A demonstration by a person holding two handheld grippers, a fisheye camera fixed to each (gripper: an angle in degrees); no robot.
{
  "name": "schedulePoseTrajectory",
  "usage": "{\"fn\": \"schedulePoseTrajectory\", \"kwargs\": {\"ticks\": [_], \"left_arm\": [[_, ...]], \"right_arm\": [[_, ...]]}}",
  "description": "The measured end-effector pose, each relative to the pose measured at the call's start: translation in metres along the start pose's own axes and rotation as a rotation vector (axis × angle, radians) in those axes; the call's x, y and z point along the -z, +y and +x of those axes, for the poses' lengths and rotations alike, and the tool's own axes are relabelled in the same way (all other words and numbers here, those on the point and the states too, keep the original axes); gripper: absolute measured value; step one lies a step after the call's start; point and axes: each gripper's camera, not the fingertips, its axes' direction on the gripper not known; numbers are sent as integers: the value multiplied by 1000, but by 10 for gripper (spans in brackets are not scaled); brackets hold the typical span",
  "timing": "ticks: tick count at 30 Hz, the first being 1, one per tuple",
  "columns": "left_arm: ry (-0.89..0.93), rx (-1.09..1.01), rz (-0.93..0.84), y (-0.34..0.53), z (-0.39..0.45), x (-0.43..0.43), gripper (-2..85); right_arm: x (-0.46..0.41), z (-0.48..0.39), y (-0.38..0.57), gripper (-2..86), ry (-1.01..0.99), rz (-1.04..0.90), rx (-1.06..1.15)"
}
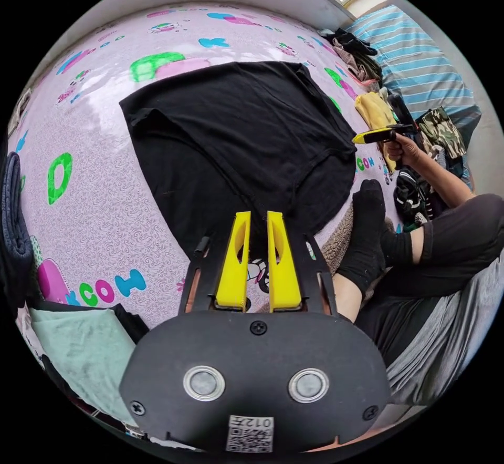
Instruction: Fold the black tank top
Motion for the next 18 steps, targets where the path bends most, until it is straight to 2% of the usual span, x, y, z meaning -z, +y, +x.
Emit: {"fn": "schedulePoseTrajectory", "kwargs": {"ticks": [4, 8, 11, 14, 16, 18], "left_arm": [[7, -30, -43, -8, 10, -15, 2], [-64, -73, -139, -9, 23, -32, 0], [-101, -42, -37, -12, 21, -14, 1], [-137, 92, 107, -25, 0, 12, 5], [-213, 188, 174, -36, -15, 23, 11], [-410, 203, 225, -52, -20, 29, 25]], "right_arm": [[22, 48, 5, -5, -1, -16, 50], [27, 117, 13, -8, 96, -92, 34], [44, 156, 18, -8, 93, -69, 38], [58, 189, 20, -8, 140, -76, 65], [67, 203, 23, -8, 177, -55, 94], [77, 211, 26, -8, 214, -19, 134]]}}
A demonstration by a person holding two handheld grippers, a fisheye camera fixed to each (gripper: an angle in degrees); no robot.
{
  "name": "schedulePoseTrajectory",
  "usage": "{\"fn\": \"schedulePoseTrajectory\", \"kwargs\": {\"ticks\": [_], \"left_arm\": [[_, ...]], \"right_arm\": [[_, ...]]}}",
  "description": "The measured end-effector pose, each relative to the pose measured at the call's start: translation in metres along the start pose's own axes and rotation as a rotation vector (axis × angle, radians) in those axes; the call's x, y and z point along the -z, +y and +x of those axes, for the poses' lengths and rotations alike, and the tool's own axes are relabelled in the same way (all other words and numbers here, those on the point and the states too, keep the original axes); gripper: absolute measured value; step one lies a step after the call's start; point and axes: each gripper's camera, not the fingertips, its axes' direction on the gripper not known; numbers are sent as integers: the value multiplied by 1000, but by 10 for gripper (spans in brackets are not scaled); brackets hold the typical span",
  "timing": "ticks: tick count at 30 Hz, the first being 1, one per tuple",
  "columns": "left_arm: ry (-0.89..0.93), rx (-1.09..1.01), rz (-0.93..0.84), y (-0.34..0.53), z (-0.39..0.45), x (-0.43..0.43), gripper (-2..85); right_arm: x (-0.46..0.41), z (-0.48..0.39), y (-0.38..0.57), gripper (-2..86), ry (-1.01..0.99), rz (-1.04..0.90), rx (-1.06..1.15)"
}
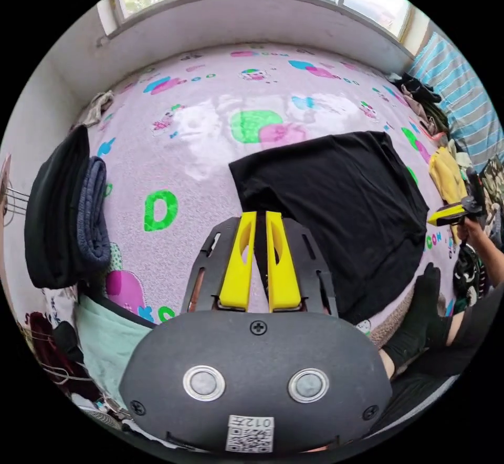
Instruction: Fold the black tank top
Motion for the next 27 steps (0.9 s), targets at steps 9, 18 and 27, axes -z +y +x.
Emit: {"fn": "schedulePoseTrajectory", "kwargs": {"ticks": [9, 18, 27], "left_arm": [[-258, -386, -48, -26, 55, -42, 50], [-301, -337, -66, -20, 47, -64, 14], [-92, -196, -29, -5, -9, -58, 2]], "right_arm": [[-14, 28, -7, -8, -8, 36, 208], [-73, 37, -36, -8, -68, -28, 402], [-154, 57, -37, -8, -78, -99, 516]]}}
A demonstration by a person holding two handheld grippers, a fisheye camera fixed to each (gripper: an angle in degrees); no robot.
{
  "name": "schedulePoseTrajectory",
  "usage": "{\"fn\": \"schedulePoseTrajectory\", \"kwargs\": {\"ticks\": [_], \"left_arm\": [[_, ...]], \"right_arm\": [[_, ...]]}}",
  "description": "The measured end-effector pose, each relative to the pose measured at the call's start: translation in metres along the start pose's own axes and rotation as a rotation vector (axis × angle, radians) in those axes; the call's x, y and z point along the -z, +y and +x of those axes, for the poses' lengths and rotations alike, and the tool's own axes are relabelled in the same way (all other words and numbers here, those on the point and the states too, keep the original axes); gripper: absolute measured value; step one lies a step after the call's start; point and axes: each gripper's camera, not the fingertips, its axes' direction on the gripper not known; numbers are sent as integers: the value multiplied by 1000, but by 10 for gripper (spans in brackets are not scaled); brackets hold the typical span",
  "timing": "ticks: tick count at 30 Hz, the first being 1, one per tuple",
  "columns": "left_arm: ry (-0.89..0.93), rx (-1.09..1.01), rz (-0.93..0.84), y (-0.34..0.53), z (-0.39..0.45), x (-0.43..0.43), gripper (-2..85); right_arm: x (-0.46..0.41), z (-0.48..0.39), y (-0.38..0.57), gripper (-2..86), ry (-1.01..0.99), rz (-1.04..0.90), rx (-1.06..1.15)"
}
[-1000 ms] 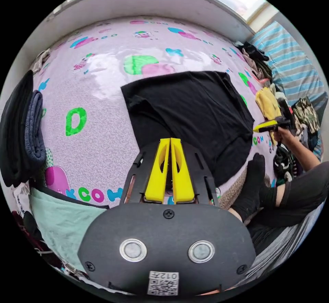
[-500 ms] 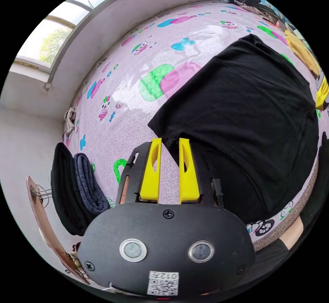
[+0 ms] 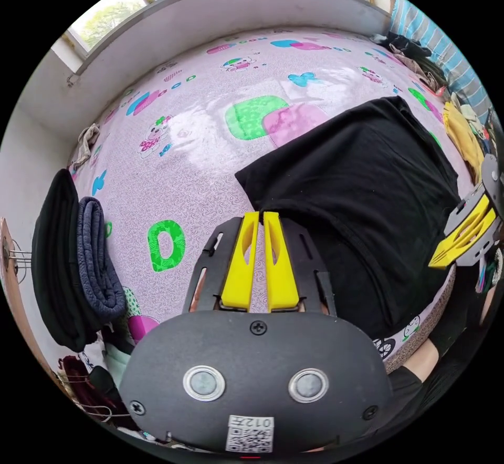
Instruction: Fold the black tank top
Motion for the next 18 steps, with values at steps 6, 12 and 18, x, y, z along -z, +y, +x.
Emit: {"fn": "schedulePoseTrajectory", "kwargs": {"ticks": [6, 12, 18], "left_arm": [[141, 98, 48, 13, -36, -1, 1], [353, 290, 150, 40, -70, 22, 3], [71, 361, 247, 54, -53, 42, 4]], "right_arm": [[-74, 16, 13, -8, 0, -110, 37], [-109, -3, 43, -9, -42, -154, 163], [-63, 29, 78, -9, -29, 18, 66]]}}
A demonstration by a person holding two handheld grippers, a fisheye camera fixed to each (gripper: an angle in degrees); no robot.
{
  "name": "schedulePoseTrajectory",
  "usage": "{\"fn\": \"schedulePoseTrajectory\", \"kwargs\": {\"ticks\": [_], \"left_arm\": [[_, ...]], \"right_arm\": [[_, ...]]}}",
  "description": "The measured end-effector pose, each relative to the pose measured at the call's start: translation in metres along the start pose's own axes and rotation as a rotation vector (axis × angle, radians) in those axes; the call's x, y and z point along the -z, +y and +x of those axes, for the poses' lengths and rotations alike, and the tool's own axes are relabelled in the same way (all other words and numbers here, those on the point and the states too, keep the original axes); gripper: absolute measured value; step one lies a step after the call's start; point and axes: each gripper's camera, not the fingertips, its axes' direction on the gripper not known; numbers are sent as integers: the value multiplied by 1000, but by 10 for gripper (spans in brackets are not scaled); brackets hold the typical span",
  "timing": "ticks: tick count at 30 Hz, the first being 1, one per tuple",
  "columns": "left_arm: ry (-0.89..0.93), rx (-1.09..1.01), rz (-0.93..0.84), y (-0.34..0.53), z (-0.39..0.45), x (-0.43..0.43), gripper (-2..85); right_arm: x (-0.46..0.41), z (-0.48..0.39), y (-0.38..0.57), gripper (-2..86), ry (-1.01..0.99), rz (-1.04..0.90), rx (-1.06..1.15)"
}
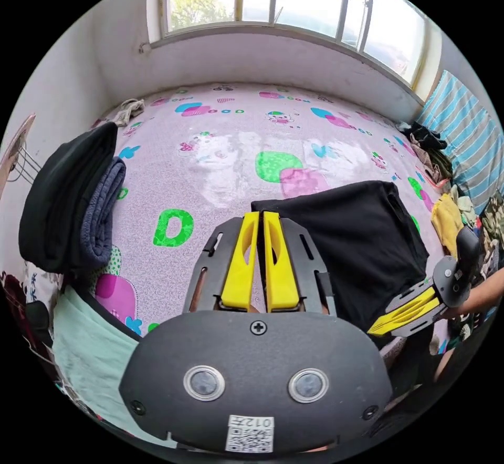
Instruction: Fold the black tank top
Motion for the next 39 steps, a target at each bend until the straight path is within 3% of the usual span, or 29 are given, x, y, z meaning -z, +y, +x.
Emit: {"fn": "schedulePoseTrajectory", "kwargs": {"ticks": [5, 10, 14, 18, 23, 29, 33, 34, 39], "left_arm": [[199, 105, -143, 11, -34, -36, 7], [139, 104, -148, 18, -36, -42, 8], [437, -44, -76, 23, -3, -29, 7], [342, -291, -186, 39, 66, -28, 5], [257, -422, -369, 75, 104, -51, 5], [184, -531, -266, 112, 110, -40, 5], [201, -548, -390, 97, 108, -45, 6], [200, -541, -389, 93, 106, -43, 6], [247, -325, -23, 42, 91, -20, 7]], "right_arm": [[42, 51, 39, -8, 36, 154, -181], [42, 69, 32, -8, 97, 156, -231], [29, 59, 7, -8, 185, 110, -205], [18, 59, -6, -8, 264, 63, -233], [2, 52, -5, -8, 321, -5, -320], [-29, -16, -13, -9, 421, -36, -229], [-40, -56, -44, -10, 468, -2, -208], [-43, -67, -55, -10, 474, 6, -203], [-41, -105, -97, -10, 449, 79, -210]]}}
